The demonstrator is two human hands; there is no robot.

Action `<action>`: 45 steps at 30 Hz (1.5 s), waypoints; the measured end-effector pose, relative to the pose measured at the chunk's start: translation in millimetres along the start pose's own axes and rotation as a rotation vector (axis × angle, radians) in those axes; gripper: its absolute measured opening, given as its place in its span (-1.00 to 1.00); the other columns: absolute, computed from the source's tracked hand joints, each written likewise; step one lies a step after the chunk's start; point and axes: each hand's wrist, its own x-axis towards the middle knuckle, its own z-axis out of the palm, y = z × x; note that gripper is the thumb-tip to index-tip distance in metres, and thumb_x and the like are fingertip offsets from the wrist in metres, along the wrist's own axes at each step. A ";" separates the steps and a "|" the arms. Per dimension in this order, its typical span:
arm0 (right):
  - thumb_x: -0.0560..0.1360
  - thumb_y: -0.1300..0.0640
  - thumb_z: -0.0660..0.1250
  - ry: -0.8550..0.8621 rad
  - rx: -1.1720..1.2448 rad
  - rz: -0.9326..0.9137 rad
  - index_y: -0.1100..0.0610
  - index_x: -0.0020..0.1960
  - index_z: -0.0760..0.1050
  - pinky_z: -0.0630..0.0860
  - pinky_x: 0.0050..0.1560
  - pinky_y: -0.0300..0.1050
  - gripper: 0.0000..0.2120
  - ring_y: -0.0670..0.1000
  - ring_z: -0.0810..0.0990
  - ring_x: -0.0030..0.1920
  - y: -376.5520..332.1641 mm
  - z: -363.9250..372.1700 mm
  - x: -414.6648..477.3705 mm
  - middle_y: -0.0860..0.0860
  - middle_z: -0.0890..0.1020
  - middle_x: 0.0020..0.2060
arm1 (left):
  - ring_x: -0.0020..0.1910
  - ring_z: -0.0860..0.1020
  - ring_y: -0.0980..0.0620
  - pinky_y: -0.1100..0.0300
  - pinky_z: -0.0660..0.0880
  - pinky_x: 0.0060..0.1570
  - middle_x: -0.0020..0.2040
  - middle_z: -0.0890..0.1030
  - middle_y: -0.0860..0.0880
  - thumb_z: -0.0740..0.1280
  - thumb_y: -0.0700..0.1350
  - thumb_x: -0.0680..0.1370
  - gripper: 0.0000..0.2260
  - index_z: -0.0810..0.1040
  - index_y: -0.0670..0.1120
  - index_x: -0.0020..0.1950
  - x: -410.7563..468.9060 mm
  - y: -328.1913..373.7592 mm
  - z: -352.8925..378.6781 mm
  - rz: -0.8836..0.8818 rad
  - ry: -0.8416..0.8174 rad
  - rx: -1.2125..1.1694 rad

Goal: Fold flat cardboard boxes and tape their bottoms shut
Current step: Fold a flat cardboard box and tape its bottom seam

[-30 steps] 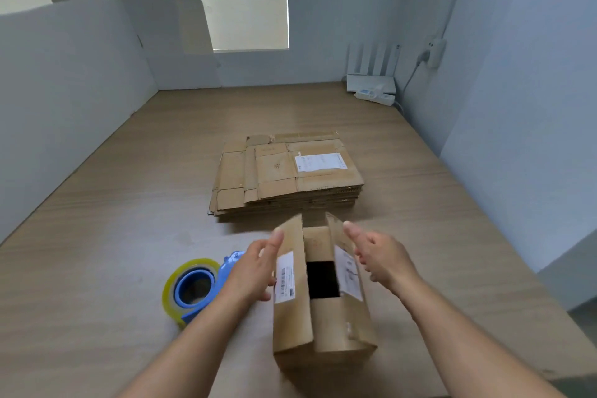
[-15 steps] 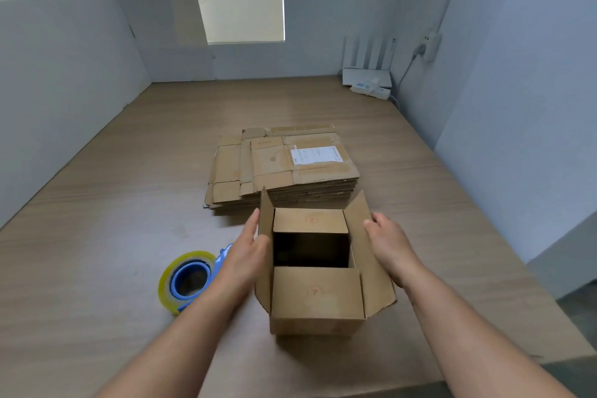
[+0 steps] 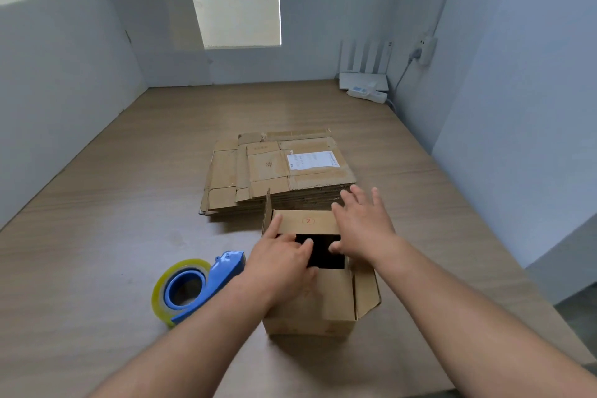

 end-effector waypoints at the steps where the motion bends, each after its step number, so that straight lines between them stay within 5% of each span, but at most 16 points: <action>1: 0.39 -0.30 0.32 -0.019 -0.053 -0.008 0.06 0.45 0.24 -0.11 0.43 0.30 -0.24 0.19 -0.02 0.51 -1.7 -1.6 5.0 0.15 0.15 0.49 | 0.36 0.39 -0.02 -0.05 -0.51 0.36 0.16 0.62 -0.02 0.01 0.19 0.60 -0.52 0.41 -0.06 0.37 -0.7 0.4 1.8 0.015 -0.057 0.023; 4: 0.44 -0.28 0.27 -0.013 -0.144 -0.028 0.01 0.34 0.42 -0.01 0.40 0.29 -0.43 0.22 0.11 0.44 -1.0 -3.8 17.0 0.14 0.32 0.38 | 0.22 0.48 0.05 -0.15 -0.41 0.42 0.00 0.65 0.06 -0.07 0.26 0.58 -0.48 0.52 0.03 0.26 -6.9 -1.8 2.9 0.039 -0.041 -0.013; 7: 0.52 -0.27 0.16 0.001 -0.097 -0.017 -0.01 0.27 0.51 0.20 0.30 0.12 -0.52 0.15 0.24 0.35 5.3 -5.4 24.2 0.08 0.42 0.29 | 0.01 0.55 0.17 -0.01 -0.31 0.47 -0.14 0.64 0.13 -0.23 0.27 0.54 -0.38 0.59 0.10 0.08 -18.1 -2.3 -5.2 -0.002 0.101 -0.127; 9: 0.56 -0.25 0.08 0.047 -0.001 0.022 -0.01 0.21 0.54 0.28 0.19 0.03 -0.55 0.12 0.32 0.29 10.5 -6.9 29.5 0.07 0.48 0.23 | -0.07 0.55 0.19 0.05 -0.20 0.49 -0.18 0.63 0.13 -0.16 0.22 0.60 -0.49 0.57 0.11 0.04 -27.3 -4.2 -6.6 -0.079 0.144 -0.152; 11: 0.59 -0.22 0.03 0.114 0.129 0.107 -0.01 0.15 0.56 0.31 0.05 -0.03 -0.56 0.11 0.39 0.21 15.5 -8.3 36.7 0.07 0.53 0.15 | 0.11 0.48 0.18 0.07 -0.11 0.50 -0.02 0.60 0.13 0.02 0.21 0.61 -0.65 0.49 0.15 0.23 -36.9 -9.6 -1.1 -0.198 0.121 -0.214; 12: 0.60 -0.21 0.03 0.134 0.191 0.156 0.00 0.12 0.57 0.31 -0.02 -0.05 -0.57 0.12 0.43 0.17 17.0 -8.8 40.4 0.07 0.55 0.10 | 0.29 0.37 0.14 0.08 -0.10 0.51 0.18 0.53 0.10 0.09 0.25 0.58 -0.59 0.38 0.15 0.37 -41.5 -12.5 2.9 -0.264 0.103 -0.249; 14: 0.60 -0.21 0.04 0.130 0.297 0.251 0.02 0.06 0.57 0.30 -0.14 -0.10 -0.57 0.10 0.49 0.08 18.5 -8.2 47.4 0.05 0.57 0.02 | 0.53 -0.08 0.01 0.05 -0.18 0.49 0.55 0.05 -0.01 0.18 0.34 0.50 -0.29 0.01 0.14 0.55 -48.2 -17.7 8.2 -0.358 0.046 -0.285; 16: 0.60 -0.20 0.03 0.080 0.409 0.348 0.02 -0.02 0.54 0.30 -0.21 -0.13 -0.59 0.08 0.51 -0.04 19.2 -6.2 53.9 0.03 0.58 -0.05 | 0.52 -0.31 -0.01 0.03 -0.16 0.48 0.55 -0.32 -0.01 0.21 0.38 0.45 -0.13 -0.21 0.12 0.55 -53.5 -19.6 11.4 -0.403 -0.017 -0.349; 20: 0.60 -0.18 0.06 0.039 0.566 0.469 0.03 -0.05 0.49 0.32 -0.25 -0.13 -0.65 0.07 0.48 -0.15 17.0 -2.4 59.2 0.00 0.57 -0.12 | 0.53 0.07 0.09 0.17 0.20 0.41 0.58 0.04 0.07 0.27 0.28 0.50 -0.21 -0.09 0.09 0.57 -59.7 -19.2 14.6 -0.449 -0.089 -0.606; 24: 0.56 -0.16 0.16 0.055 0.759 0.482 0.08 0.16 0.41 0.47 -0.11 -0.06 -0.65 0.11 0.54 -0.01 11.7 -5.0 43.3 0.06 0.58 0.03 | 0.50 0.15 0.11 0.17 0.26 0.37 0.56 0.11 0.09 0.27 0.19 0.54 -0.26 -0.09 0.11 0.57 -61.1 -22.2 14.7 -0.440 -0.023 -0.688; 27: 0.50 -0.22 0.23 0.053 0.800 0.522 0.12 0.30 0.33 0.38 -0.08 -0.05 -0.47 0.16 0.52 0.14 6.7 -13.0 7.0 0.09 0.55 0.17 | 0.46 0.26 0.08 0.17 0.35 0.29 0.55 0.13 0.08 0.29 0.16 0.54 -0.21 -0.24 0.19 0.54 -61.6 -23.1 14.7 -0.443 0.023 -0.763; 32: 0.50 -0.27 0.20 -0.045 0.702 0.483 0.09 0.22 0.42 0.41 -0.07 -0.08 -0.51 0.11 0.53 0.11 -26.1 -5.7 -74.3 0.03 0.58 0.08 | -0.06 0.58 0.08 0.28 0.41 -0.10 0.53 0.21 0.02 0.24 0.19 0.55 -0.18 -0.37 0.22 0.49 -60.1 -24.2 17.0 -0.531 0.028 -0.818; 36: 0.58 -0.04 0.16 0.032 0.666 0.460 0.07 -0.14 0.34 0.36 -0.21 -0.10 -0.79 0.09 0.44 -0.17 -43.8 -0.9 -89.6 0.04 0.56 -0.17 | 0.11 0.52 0.03 0.23 0.41 -0.04 0.38 0.44 -0.05 0.14 0.16 0.61 -0.42 0.03 0.02 0.56 -54.8 -31.5 13.8 -0.648 0.010 -0.793; 38: 0.60 0.02 0.14 0.080 0.648 0.490 0.10 -0.17 0.30 0.29 -0.23 -0.10 -0.78 0.11 0.41 -0.19 -44.1 0.7 -88.5 0.11 0.59 -0.13 | -0.03 0.52 0.03 0.15 0.50 -0.01 0.10 0.58 -0.06 0.10 0.08 0.65 -0.65 0.41 -0.07 0.32 -50.4 -32.4 11.9 -0.609 0.026 -0.711; 41: 0.61 0.06 0.12 0.130 0.636 0.512 0.11 -0.17 0.29 0.25 -0.23 -0.10 -0.79 0.20 0.50 -0.11 -44.6 7.1 -89.7 0.17 0.60 -0.10 | -0.08 0.53 -0.06 0.07 0.52 -0.03 -0.08 0.59 -0.08 0.06 0.00 0.66 -0.72 0.50 -0.10 0.07 -46.5 -29.6 11.1 -0.577 0.050 -0.636; 45: 0.61 0.07 0.12 0.157 0.652 0.511 0.16 -0.16 0.35 0.25 -0.23 -0.11 -0.78 0.22 0.52 -0.09 -45.8 6.7 -93.5 0.19 0.60 -0.11 | -0.07 0.55 -0.09 0.09 0.51 -0.06 -0.09 0.58 -0.10 0.06 -0.02 0.66 -0.70 0.52 -0.14 0.06 -45.8 -27.0 12.6 -0.620 0.062 -0.630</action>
